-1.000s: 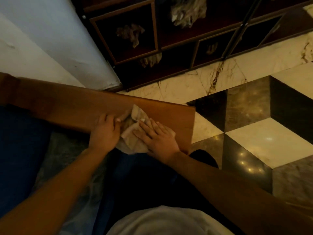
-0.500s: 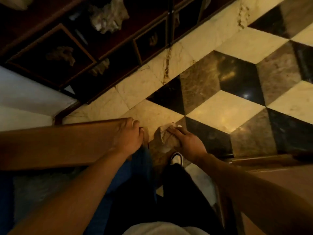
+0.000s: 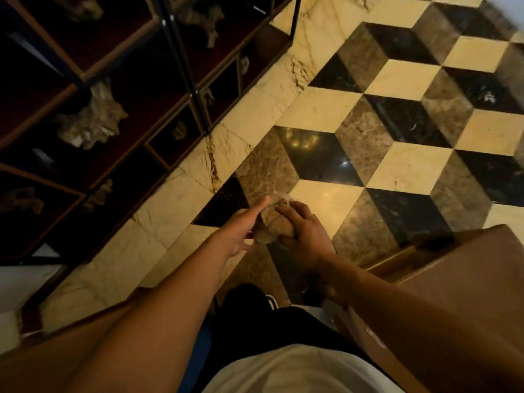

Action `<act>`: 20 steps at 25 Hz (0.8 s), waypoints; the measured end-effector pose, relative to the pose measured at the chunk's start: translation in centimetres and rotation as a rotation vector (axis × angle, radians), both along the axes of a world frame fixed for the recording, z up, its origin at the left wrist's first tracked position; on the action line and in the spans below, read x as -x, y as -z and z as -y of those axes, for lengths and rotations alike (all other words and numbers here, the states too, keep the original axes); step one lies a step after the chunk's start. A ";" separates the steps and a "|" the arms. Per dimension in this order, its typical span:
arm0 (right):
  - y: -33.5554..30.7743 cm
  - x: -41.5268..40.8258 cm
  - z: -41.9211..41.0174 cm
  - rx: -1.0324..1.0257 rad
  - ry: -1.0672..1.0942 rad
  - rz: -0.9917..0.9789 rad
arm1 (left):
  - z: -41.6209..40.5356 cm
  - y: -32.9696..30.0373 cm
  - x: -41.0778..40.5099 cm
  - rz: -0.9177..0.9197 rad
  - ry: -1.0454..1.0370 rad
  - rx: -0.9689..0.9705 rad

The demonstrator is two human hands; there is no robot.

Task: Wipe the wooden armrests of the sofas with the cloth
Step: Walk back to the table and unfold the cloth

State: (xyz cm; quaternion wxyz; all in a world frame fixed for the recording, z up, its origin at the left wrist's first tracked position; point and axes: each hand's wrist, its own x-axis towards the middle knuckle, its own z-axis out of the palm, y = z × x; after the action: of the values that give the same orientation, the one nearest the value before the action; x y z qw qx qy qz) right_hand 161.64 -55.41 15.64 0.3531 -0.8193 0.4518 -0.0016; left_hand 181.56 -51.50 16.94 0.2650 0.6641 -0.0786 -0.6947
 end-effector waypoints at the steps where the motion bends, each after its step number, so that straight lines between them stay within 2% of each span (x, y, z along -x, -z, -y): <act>1: -0.8 -0.6 1.2 0.012 -0.002 0.025 | 1.3 -0.7 -0.2 -0.011 0.015 0.023; 4: -2.8 -2.4 5.1 -0.017 -0.028 0.132 | 5.5 -2.9 -1.1 -0.041 -0.009 0.064; 6: -3.9 -3.1 8.2 -0.108 0.004 0.199 | 9.2 -3.3 -1.6 -0.058 -0.040 0.116; 8: -5.1 -3.0 11.5 -0.258 0.157 0.318 | 13.7 -3.7 -1.7 -0.094 -0.108 0.161; 11: -7.9 -0.7 16.7 -0.387 0.552 0.624 | 22.4 -6.0 0.5 -0.131 -0.017 0.256; 13: -9.6 2.4 19.5 -0.561 0.818 0.827 | 26.8 -7.7 3.5 -0.116 0.108 0.345; 14: -10.3 4.4 21.2 -0.579 0.939 0.895 | 29.4 -8.6 5.6 -0.142 0.199 0.366; 16: -11.1 9.7 24.6 -0.503 1.078 0.817 | 34.9 -9.8 10.7 -0.202 0.394 0.386; 18: -10.8 16.3 27.3 -0.406 1.149 0.710 | 40.3 -9.7 17.2 -0.188 0.609 0.448; 20: -10.1 23.2 29.9 -0.368 1.205 0.771 | 45.0 -9.6 24.5 -0.163 0.796 0.518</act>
State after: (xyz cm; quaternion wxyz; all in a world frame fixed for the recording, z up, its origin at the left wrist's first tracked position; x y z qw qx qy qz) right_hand 138.46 -85.29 25.71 0.5565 -0.2980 0.6601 -0.4072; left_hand 157.02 -96.53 26.58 0.1404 0.4380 -0.4762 -0.7494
